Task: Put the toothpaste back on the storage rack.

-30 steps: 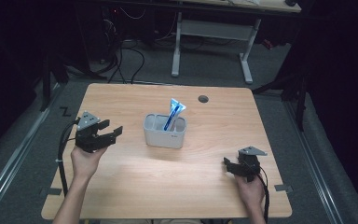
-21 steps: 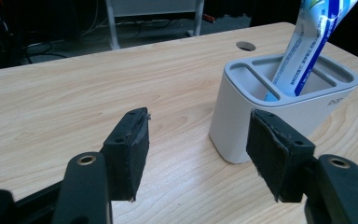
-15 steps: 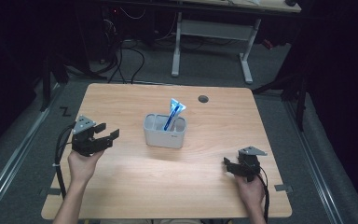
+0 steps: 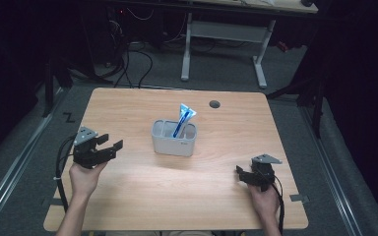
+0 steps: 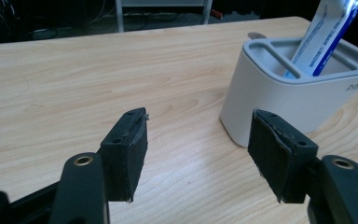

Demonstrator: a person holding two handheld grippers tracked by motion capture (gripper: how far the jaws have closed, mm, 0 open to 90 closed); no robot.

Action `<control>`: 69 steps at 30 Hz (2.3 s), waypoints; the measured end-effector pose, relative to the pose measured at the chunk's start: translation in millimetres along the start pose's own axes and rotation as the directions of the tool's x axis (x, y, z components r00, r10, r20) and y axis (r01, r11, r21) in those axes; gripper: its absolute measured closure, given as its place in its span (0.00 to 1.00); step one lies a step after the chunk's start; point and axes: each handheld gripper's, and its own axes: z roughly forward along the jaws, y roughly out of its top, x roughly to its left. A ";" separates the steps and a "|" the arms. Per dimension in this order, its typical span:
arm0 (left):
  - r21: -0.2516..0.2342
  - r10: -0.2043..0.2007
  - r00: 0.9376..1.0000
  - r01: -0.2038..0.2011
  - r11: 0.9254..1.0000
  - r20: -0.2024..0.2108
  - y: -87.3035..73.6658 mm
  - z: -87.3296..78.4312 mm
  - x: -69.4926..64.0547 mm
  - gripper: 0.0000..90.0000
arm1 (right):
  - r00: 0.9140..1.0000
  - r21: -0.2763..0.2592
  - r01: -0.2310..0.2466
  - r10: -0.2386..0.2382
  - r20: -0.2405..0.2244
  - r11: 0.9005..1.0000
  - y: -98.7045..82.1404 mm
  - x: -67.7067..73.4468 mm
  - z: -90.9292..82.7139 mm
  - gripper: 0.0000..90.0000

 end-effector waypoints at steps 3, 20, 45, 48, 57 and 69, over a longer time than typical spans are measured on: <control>0.002 -0.001 1.000 0.001 1.000 -0.001 -1.9 0.3 -0.1 0.42 | 1.000 0.000 -0.001 0.001 0.000 1.000 0.0 0.0 0.0 0.32; 0.043 -0.027 1.000 0.027 0.999 -0.005 -21.2 7.3 1.3 0.43 | 1.000 0.001 -0.002 0.002 0.000 1.000 0.0 0.1 0.0 0.32; 0.106 -0.047 0.999 0.049 0.993 -0.015 -47.2 20.8 -0.6 0.43 | 1.000 0.001 -0.001 0.001 -0.001 1.000 0.0 0.1 -0.1 0.32; 0.113 -0.045 0.999 0.047 0.993 -0.015 -49.1 22.8 -1.1 0.43 | 1.000 0.001 -0.001 0.001 0.000 1.000 0.0 0.1 0.0 0.32; 0.131 -0.044 0.999 0.046 0.990 -0.025 -57.3 30.3 -2.7 0.43 | 1.000 0.001 -0.003 0.003 0.000 1.000 0.0 0.2 -0.1 0.32; 0.150 -0.021 0.998 0.030 0.988 -0.060 -64.7 39.8 -4.2 0.43 | 1.000 0.001 -0.004 0.004 0.000 1.000 -0.1 0.3 -0.2 0.32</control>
